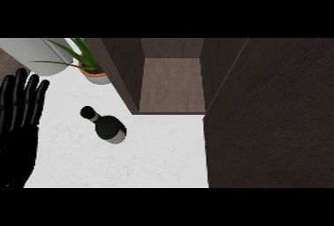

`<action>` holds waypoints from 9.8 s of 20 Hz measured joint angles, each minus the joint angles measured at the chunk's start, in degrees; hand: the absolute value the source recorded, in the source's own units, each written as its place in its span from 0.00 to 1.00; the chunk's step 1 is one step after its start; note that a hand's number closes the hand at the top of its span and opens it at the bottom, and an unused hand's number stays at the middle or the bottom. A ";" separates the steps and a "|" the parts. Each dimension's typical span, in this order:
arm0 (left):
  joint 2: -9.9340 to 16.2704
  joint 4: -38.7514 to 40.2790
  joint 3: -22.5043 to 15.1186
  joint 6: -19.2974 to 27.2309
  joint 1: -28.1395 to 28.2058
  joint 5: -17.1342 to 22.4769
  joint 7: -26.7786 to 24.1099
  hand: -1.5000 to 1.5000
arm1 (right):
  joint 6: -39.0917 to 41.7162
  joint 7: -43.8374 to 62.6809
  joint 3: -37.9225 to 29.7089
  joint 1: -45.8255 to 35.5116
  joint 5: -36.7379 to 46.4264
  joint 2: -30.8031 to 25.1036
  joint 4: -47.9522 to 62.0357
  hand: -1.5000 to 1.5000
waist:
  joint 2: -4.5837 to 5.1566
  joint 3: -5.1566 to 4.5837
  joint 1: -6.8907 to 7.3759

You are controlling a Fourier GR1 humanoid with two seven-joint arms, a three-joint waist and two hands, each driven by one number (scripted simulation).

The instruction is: Pick up the wine, place it into the cabinet and close the cabinet

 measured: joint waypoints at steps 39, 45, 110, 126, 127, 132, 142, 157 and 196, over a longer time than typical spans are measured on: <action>-5.14 8.07 -37.92 58.62 -22.90 -29.05 34.01 0.00 | 5.00 26.69 2.81 2.15 -12.94 -4.90 -17.75 0.00 | -1.00 0.84 0.27; -5.16 3.25 -37.21 56.35 -19.43 -35.83 39.01 0.00 | 4.77 27.72 2.18 1.12 -12.68 -5.02 -18.01 0.00 | -0.99 0.83 0.27; -4.36 37.03 -5.20 24.84 4.14 19.17 -23.63 0.00 | 4.66 34.35 0.17 -4.23 -10.24 -3.71 -19.24 0.00 | -0.81 0.77 -0.12; -4.61 52.55 -2.14 19.82 -0.85 22.63 -32.73 0.00 | 5.17 36.17 0.05 -5.43 -10.24 -3.23 -19.28 0.00 | -0.79 0.78 -0.18; -4.72 52.84 -2.29 19.86 -0.80 22.68 -32.92 0.00 | 4.88 36.76 0.12 -5.95 -10.22 -3.27 -19.36 0.00 | -0.80 0.79 -0.17; -4.69 57.79 -1.68 17.80 -3.24 23.88 -34.72 0.00 | 4.70 37.53 -0.60 -7.40 -10.25 -3.27 -19.04 0.00 | -0.78 0.78 -0.12; -4.61 67.83 0.45 14.13 -8.93 27.83 -41.11 1.00 | 4.71 38.65 -0.33 -7.75 -10.38 -2.88 -19.33 0.00 | -0.80 0.77 -0.35; 0.48 72.74 -3.16 5.03 -11.98 22.96 -44.70 1.00 | 5.43 35.32 1.07 -5.15 -9.71 -1.28 -18.89 0.00 | -1.05 1.00 -0.26; 2.97 12.23 -19.45 12.08 -0.43 13.76 -6.94 1.00 | 7.10 36.11 -1.11 -5.06 -10.74 -0.68 -18.47 0.00 | -0.87 0.83 -0.04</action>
